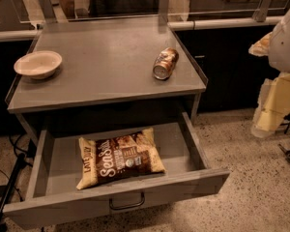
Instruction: Pick brown chip bag from top drawer and place on counter
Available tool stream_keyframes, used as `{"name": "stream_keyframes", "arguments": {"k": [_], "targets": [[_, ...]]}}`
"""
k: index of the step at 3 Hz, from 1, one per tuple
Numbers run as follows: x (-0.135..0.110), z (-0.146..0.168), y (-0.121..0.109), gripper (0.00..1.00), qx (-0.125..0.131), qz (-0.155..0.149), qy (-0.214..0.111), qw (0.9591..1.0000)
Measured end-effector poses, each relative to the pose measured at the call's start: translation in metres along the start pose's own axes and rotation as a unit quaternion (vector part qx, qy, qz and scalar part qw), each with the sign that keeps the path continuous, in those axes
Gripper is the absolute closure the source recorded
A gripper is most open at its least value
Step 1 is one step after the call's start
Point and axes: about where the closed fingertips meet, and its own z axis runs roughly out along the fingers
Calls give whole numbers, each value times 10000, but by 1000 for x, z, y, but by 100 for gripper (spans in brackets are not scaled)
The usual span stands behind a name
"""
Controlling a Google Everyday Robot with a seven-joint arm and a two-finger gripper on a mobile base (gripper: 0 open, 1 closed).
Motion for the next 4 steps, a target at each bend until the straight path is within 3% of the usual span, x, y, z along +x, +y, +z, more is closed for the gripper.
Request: {"name": "stream_keyframes", "arguments": {"k": [1, 3, 4], "targets": [[-1, 0, 0, 0, 10, -8, -6, 10000], [-50, 10, 7, 0, -189, -429, -463, 9978], [-50, 10, 7, 0, -189, -429, -463, 9978]]}}
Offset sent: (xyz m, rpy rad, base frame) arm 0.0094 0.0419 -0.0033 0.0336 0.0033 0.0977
